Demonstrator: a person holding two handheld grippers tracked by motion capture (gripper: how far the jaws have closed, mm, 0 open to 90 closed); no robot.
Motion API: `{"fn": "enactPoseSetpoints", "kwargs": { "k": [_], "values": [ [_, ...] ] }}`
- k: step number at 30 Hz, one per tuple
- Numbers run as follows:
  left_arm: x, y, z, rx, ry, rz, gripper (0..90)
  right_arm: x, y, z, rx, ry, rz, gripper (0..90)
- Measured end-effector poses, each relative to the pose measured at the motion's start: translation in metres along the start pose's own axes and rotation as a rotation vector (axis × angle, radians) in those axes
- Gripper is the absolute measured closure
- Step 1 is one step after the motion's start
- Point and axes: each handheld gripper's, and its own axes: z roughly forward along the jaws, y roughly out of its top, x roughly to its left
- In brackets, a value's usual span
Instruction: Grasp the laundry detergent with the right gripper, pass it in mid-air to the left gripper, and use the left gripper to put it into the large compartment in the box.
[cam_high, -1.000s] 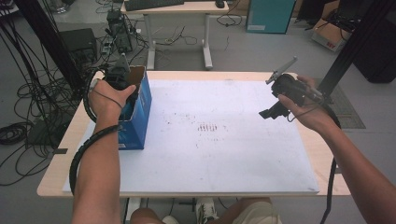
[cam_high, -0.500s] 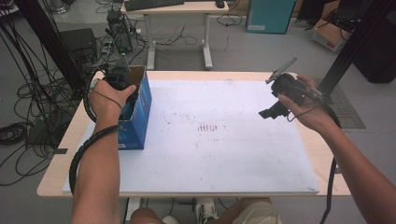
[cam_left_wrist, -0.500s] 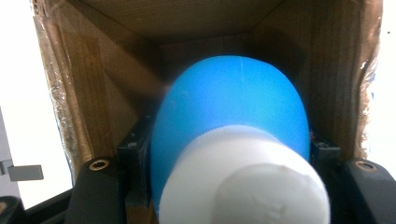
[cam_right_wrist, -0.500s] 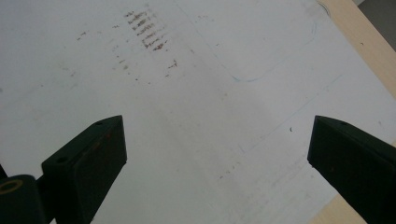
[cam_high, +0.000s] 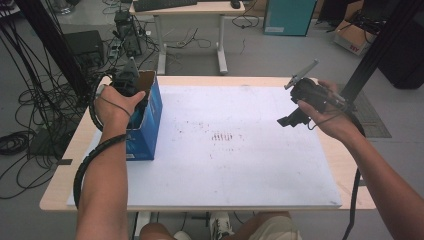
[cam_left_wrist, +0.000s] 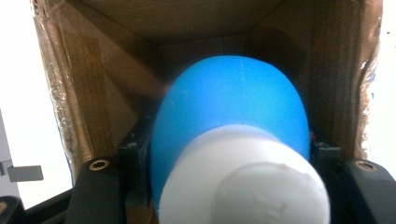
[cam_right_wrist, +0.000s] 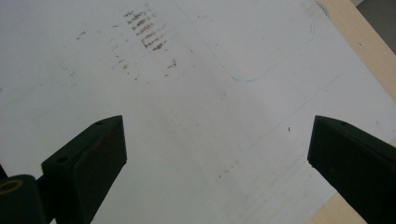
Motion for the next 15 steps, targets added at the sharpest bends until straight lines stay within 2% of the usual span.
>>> {"fn": "enactPoseSetpoints", "kwargs": {
  "k": [15],
  "values": [
    [0.0008, -0.0006, -0.0003, -0.001, 0.0, 0.005, 36.7, -0.0002, 0.0007, -0.0002, 0.003, -0.001, -0.005, 4.5]
  ]
}}
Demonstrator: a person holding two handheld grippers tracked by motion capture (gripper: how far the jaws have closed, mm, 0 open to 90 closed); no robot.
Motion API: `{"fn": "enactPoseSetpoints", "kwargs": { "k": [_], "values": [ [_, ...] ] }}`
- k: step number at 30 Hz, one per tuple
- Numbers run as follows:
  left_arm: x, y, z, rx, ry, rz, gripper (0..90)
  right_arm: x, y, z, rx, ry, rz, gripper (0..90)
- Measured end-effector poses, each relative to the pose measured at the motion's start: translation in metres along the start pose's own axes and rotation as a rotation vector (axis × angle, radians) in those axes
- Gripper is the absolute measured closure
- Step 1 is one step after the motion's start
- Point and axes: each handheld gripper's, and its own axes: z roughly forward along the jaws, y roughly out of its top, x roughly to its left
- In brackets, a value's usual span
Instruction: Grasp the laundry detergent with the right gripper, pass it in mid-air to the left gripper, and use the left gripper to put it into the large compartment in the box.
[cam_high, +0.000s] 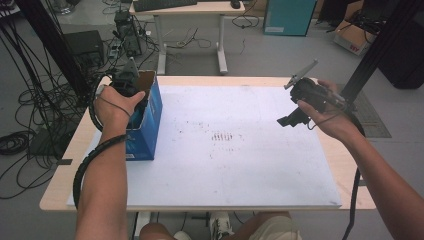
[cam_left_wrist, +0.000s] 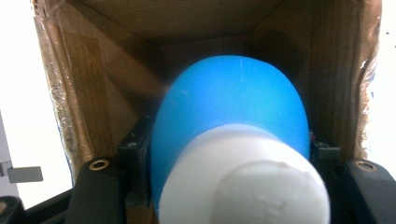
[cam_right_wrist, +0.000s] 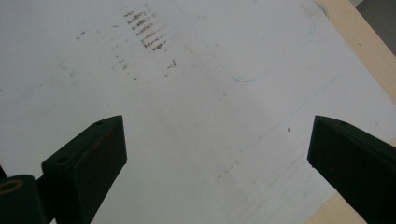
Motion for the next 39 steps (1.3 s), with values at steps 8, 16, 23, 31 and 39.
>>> {"fn": "enactPoseSetpoints", "kwargs": {
  "k": [8, 16, 23, 31, 39],
  "values": [
    [0.0, 0.001, 0.0, 0.0, -0.003, -0.002, 36.5, 0.0, -0.001, 0.001, 0.001, 0.003, 0.006, 4.5],
    [0.0, -0.001, -0.001, -0.002, 0.007, 0.004, 33.0, 0.0, -0.002, 0.001, -0.003, 0.004, 0.006, 4.5],
    [-0.001, -0.001, -0.005, 0.008, 0.03, 0.019, 30.4, 0.0, 0.0, 0.0, -0.006, 0.003, 0.005, 4.5],
    [-0.003, -0.002, -0.016, 0.006, 0.044, 0.037, 29.6, 0.001, 0.002, -0.002, -0.01, 0.002, -0.002, 4.5],
    [-0.007, -0.004, -0.023, 0.011, 0.048, 0.05, 29.0, 0.001, 0.005, -0.004, -0.018, 0.004, -0.005, 4.5]
  ]
}}
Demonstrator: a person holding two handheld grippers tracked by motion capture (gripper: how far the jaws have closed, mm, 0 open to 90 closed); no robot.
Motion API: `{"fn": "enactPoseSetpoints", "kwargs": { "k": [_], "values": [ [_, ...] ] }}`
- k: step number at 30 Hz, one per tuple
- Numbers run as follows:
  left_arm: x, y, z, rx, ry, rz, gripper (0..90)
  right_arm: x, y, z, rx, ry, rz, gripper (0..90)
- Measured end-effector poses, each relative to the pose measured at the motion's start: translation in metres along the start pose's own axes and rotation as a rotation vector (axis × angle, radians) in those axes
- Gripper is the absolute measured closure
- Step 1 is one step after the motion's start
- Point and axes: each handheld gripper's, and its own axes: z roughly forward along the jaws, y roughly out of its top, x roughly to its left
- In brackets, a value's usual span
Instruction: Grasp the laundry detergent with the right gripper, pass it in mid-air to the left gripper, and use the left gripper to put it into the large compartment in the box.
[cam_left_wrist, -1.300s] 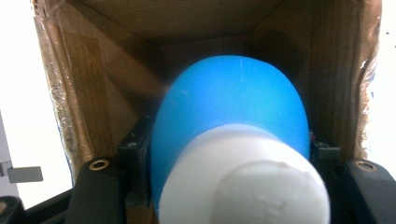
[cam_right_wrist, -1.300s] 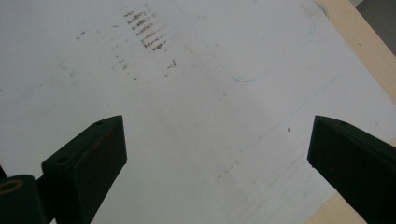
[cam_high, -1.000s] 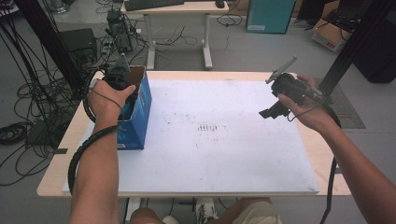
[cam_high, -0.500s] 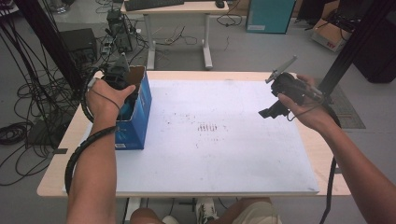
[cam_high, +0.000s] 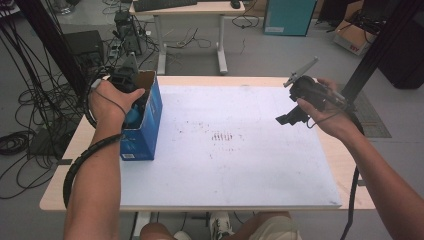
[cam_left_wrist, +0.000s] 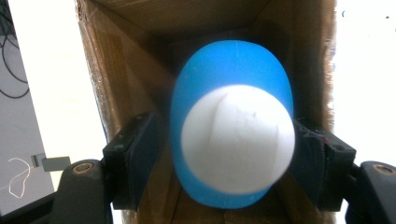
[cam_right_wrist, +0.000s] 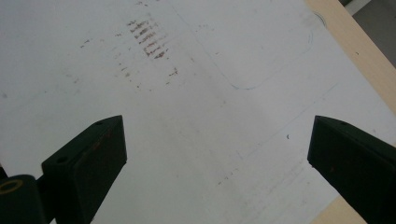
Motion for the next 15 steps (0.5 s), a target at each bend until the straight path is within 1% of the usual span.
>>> {"fn": "enactPoseSetpoints", "kwargs": {
  "k": [3, 5, 8, 13, 15],
  "values": [
    [-0.003, 0.0, -0.004, 0.003, 0.008, 0.016, 28.9, 0.0, 0.0, 0.0, -0.01, -0.002, 0.006, 4.5],
    [-0.005, -0.001, -0.008, 0.004, 0.013, 0.024, 28.8, -0.001, 0.0, -0.001, -0.001, -0.001, 0.002, 4.5],
    [-0.008, -0.002, -0.013, -0.005, 0.013, 0.021, 27.9, -0.001, -0.001, 0.0, -0.009, 0.001, 0.008, 4.5],
    [-0.011, -0.005, -0.023, -0.002, 0.024, 0.041, 26.5, -0.001, 0.0, 0.0, -0.014, 0.003, 0.01, 4.5],
    [-0.013, -0.008, -0.028, -0.008, 0.03, 0.047, 25.9, -0.001, 0.001, 0.001, -0.011, 0.007, 0.003, 4.5]
  ]
}}
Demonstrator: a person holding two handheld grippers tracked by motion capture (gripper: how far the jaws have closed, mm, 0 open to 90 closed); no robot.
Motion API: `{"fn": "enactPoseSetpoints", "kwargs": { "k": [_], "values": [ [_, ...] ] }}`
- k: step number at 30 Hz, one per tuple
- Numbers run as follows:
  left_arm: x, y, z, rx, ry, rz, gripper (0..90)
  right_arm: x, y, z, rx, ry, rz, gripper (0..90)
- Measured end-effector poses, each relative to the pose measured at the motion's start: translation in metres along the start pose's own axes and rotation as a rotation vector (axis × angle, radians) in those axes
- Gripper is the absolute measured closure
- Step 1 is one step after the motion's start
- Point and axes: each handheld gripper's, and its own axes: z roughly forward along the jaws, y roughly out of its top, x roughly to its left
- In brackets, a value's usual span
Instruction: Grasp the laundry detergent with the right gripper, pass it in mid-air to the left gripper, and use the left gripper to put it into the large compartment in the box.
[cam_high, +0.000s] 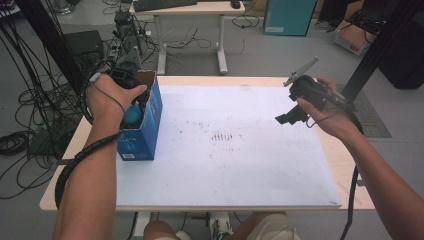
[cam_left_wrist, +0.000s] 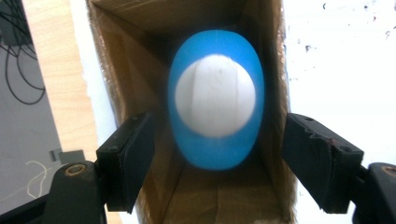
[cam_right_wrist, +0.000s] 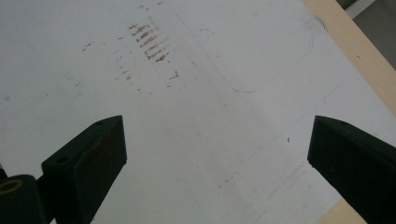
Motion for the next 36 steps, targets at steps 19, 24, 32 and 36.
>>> {"fn": "enactPoseSetpoints", "kwargs": {
  "k": [19, 24, 32, 36],
  "values": [
    [-0.045, -0.017, -0.053, -0.137, -0.051, 0.154, 17.4, -0.006, 0.009, 0.013, 0.017, 0.013, 0.008, 4.5],
    [-0.072, -0.012, -0.057, -0.176, -0.113, 0.219, 14.7, -0.012, 0.009, 0.015, 0.056, 0.013, 0.019, 4.5],
    [-0.107, -0.002, -0.053, -0.188, -0.157, 0.324, 11.3, -0.026, 0.009, 0.019, 0.081, -0.002, 0.049, 4.5],
    [-0.118, 0.001, -0.052, -0.187, -0.181, 0.366, 9.9, -0.034, 0.009, 0.018, 0.091, -0.008, 0.055, 4.5]
  ]
}}
